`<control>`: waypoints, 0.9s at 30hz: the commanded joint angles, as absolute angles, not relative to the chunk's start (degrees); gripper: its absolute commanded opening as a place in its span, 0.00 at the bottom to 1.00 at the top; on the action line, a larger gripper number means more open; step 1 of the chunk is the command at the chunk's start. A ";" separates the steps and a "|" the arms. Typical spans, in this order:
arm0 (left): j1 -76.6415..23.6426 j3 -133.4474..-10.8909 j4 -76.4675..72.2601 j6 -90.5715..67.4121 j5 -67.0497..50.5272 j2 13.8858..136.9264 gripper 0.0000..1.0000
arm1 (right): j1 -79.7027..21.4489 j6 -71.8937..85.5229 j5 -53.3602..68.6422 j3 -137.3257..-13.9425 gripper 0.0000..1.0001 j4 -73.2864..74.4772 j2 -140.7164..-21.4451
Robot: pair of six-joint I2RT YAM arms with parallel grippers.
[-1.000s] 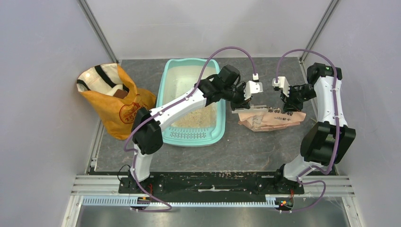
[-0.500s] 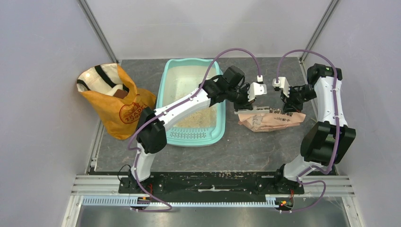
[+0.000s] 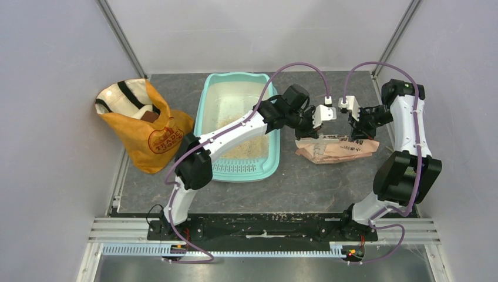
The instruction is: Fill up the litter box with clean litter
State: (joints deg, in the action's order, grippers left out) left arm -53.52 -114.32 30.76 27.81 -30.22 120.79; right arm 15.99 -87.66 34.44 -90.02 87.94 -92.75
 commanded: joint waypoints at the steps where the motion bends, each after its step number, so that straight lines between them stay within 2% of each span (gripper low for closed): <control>1: -54.53 -117.32 28.59 28.33 -30.59 122.57 0.02 | 16.05 -88.90 37.88 -90.00 0.00 89.31 -90.79; 27: -54.93 -112.44 24.34 28.90 -30.44 124.00 0.02 | 16.10 -89.11 39.02 -90.98 0.00 90.79 -90.86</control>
